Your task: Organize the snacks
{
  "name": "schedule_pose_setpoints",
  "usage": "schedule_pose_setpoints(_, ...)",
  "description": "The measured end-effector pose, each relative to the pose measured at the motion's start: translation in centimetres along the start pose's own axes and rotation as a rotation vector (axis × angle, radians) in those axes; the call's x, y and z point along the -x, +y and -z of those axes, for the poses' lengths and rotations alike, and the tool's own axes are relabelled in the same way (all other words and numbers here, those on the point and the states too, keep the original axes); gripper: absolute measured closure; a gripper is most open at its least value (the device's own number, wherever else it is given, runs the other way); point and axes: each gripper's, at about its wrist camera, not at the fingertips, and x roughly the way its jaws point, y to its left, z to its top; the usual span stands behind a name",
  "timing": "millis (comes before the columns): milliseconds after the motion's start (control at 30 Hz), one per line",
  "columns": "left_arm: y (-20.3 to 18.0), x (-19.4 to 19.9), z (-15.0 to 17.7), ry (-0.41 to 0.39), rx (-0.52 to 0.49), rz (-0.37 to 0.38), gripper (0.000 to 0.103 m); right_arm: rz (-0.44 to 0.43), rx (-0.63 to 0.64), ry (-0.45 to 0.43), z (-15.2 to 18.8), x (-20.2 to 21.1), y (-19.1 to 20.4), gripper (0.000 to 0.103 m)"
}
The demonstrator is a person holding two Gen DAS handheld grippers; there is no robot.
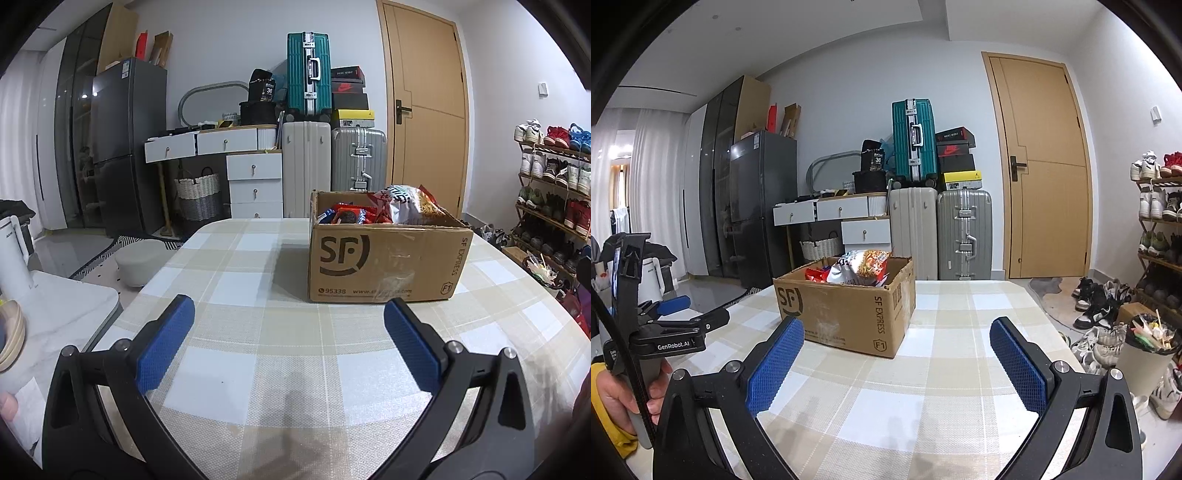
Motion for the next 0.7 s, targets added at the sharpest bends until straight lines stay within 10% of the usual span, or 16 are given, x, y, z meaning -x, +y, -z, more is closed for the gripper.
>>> schedule_pose_setpoints(700, 0.0, 1.7, 0.0, -0.008, 0.004, 0.004, 0.001, -0.017, -0.03, 0.017, 0.1, -0.3, -0.3, 0.001)
